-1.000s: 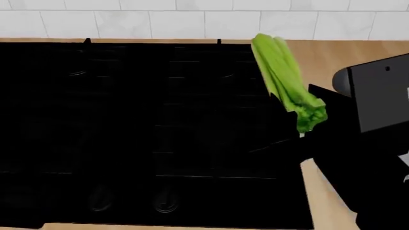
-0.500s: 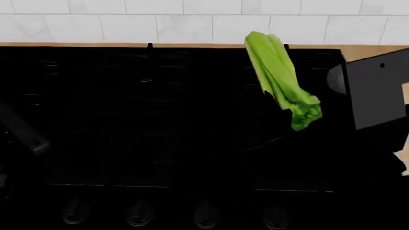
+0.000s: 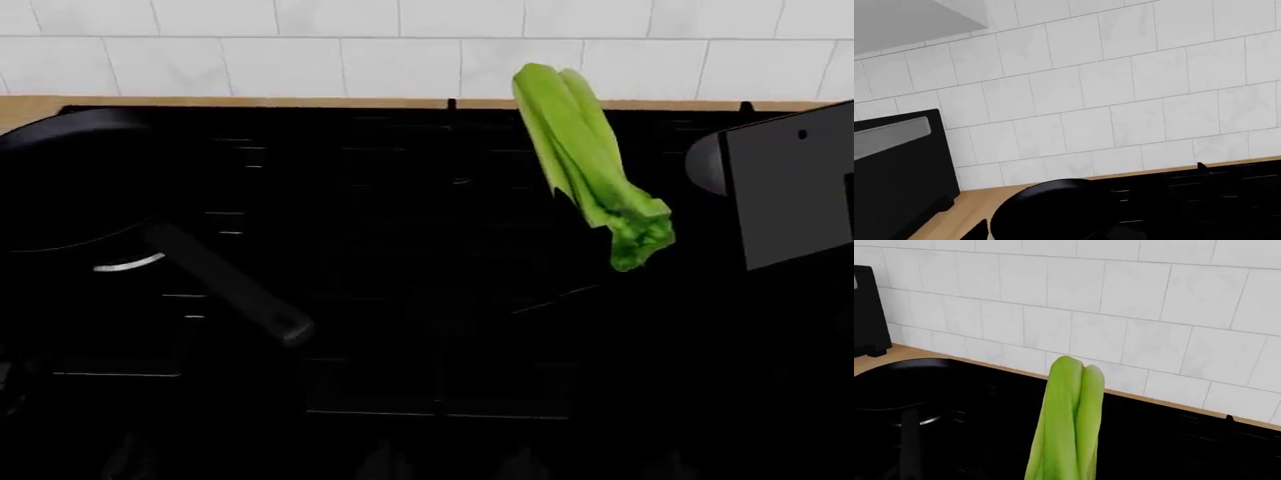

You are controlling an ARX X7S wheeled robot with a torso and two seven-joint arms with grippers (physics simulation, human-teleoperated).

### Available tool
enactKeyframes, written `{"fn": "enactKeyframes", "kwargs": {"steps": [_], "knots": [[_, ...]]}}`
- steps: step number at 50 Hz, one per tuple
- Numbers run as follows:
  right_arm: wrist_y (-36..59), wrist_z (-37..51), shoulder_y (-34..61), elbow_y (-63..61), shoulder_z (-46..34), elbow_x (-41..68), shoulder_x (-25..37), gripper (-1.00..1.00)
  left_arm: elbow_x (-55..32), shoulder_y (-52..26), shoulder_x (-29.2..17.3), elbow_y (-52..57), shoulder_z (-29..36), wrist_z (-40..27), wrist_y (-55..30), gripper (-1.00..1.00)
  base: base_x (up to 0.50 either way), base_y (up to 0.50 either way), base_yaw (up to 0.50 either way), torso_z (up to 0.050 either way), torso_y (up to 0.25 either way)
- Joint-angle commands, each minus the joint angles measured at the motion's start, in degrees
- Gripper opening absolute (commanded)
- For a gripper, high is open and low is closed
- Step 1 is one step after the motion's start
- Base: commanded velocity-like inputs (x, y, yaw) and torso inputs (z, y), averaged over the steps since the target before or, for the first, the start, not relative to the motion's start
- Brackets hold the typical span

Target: Pick the celery from the plate and place it in the pan.

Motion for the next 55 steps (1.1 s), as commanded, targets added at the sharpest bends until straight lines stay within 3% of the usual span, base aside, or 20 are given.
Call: {"fn": "enactKeyframes", "kwargs": {"steps": [1,34,55], "knots": [[-0.11,0.28,0.31,-0.45,-0.04,0.24,0.31,-1.00,-0.41,0.32,-0.29,0.15,-0.12,-0.40,0.27,1.00,0.00,0.50,0.00,0.000,0.000],[-1.84,0.72,0.27,-0.19,-1.92,0.88,1.50,-1.00,-0.65,0.98,-0.75,-0.30,0.73,-1.15,1.70,1.00,0.00,0.50,0.00,0.000,0.000],[-2.47,1.24,0.70,0.40,-2.79,1.50,1.89,-1.00,-1.09,1.40,-0.88,-0.21,1.07,-2.01,2.25,1.00,0.24,0.49,0.00,0.000,0.000]]}}
